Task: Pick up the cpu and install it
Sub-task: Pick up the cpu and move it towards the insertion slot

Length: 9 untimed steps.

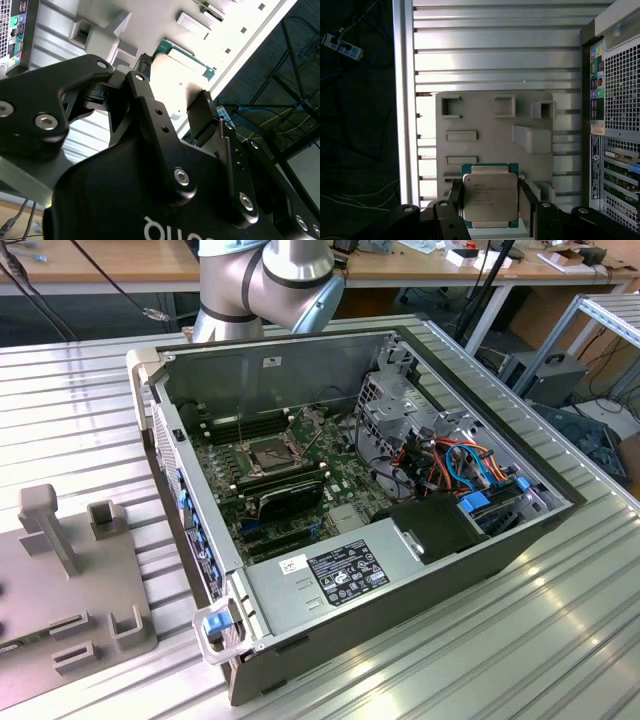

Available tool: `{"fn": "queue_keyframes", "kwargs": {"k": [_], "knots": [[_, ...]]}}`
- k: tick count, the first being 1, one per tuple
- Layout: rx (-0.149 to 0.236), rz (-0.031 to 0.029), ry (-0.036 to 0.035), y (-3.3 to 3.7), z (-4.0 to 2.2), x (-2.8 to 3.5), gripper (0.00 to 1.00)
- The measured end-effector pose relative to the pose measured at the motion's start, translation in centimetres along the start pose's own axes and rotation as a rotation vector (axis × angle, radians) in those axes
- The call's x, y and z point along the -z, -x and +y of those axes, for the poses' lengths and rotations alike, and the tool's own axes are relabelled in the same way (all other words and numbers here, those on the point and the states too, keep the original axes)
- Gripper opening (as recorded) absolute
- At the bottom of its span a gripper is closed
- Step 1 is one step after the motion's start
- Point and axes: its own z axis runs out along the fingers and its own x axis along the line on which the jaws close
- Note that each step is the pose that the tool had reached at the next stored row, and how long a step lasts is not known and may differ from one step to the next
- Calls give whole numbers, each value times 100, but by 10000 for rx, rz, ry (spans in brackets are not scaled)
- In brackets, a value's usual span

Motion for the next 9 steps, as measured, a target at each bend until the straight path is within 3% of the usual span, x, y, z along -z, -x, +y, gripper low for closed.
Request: {"fn": "queue_keyframes", "kwargs": {"k": [7, 9], "knots": [[0, 0, 0, 1, 0, 0, 54], [-1, 0, 1, 108, 3, -1, 54]]}}
